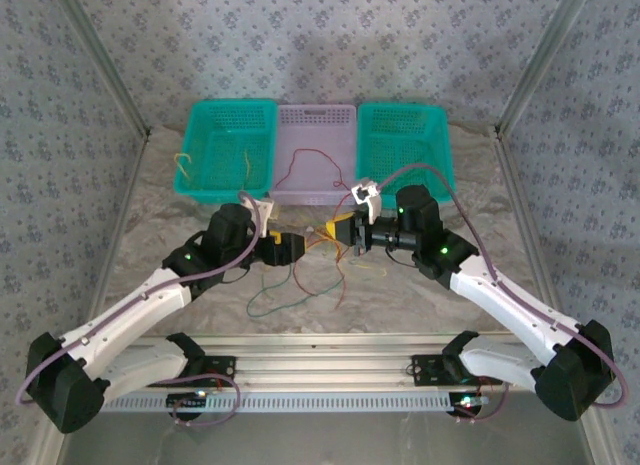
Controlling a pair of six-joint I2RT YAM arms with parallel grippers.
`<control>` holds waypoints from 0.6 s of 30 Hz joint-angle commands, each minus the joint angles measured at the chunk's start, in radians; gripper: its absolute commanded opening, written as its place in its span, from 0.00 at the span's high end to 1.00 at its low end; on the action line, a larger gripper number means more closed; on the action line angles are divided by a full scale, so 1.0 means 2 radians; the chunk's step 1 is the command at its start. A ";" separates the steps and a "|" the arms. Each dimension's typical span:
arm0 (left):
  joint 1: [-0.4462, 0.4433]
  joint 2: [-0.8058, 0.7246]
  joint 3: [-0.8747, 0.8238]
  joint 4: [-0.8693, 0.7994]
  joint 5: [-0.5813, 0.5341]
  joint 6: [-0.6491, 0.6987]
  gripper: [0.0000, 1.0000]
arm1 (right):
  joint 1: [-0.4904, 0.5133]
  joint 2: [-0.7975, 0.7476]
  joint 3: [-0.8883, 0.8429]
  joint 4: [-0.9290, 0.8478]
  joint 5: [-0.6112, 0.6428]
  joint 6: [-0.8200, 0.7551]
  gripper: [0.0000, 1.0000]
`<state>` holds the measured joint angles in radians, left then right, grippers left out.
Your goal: Untangle the cables
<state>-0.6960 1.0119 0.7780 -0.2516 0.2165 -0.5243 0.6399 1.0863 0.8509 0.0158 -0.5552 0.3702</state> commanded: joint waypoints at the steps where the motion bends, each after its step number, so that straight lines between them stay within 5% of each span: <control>1: 0.000 0.011 0.006 0.011 -0.002 0.006 0.13 | -0.006 -0.001 -0.005 0.028 -0.015 0.017 1.00; 9: -0.005 0.050 -0.009 0.085 0.044 -0.034 0.12 | -0.033 0.000 -0.012 0.070 -0.034 0.060 1.00; 18: -0.016 0.077 -0.021 0.109 0.076 -0.035 0.24 | -0.067 -0.001 -0.028 0.130 -0.057 0.121 1.00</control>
<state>-0.7155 1.1534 0.7410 -0.0772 0.3267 -0.5953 0.5167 1.0874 0.8009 0.1944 -0.6250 0.5545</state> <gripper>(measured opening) 0.763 0.045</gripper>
